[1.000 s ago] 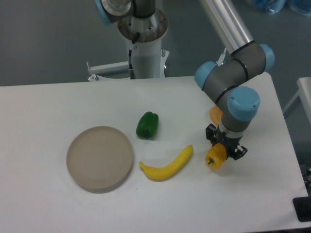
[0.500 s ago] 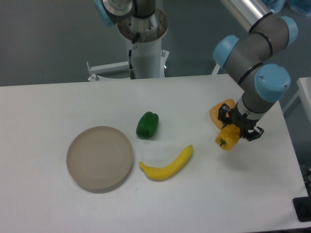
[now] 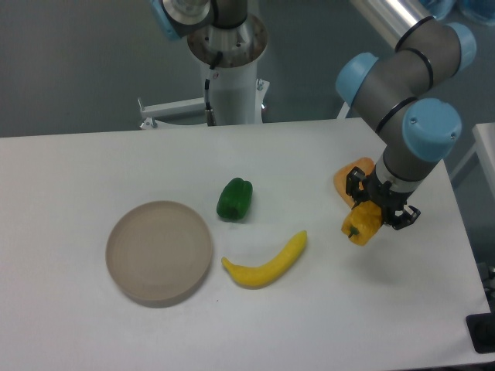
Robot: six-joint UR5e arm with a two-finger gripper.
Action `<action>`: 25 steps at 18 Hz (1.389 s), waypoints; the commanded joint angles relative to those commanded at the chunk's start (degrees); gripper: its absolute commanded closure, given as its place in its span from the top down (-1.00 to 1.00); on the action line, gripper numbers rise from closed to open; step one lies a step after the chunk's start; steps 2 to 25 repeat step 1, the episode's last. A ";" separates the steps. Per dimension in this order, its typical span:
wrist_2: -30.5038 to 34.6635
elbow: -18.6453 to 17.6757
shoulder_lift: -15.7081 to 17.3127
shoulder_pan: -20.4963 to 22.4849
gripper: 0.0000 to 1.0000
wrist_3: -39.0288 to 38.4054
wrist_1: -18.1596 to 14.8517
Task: Pick up the yellow pepper from the table
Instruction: 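Lift the held yellow pepper up off the table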
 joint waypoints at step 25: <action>0.00 -0.09 0.00 0.00 -0.95 0.00 0.00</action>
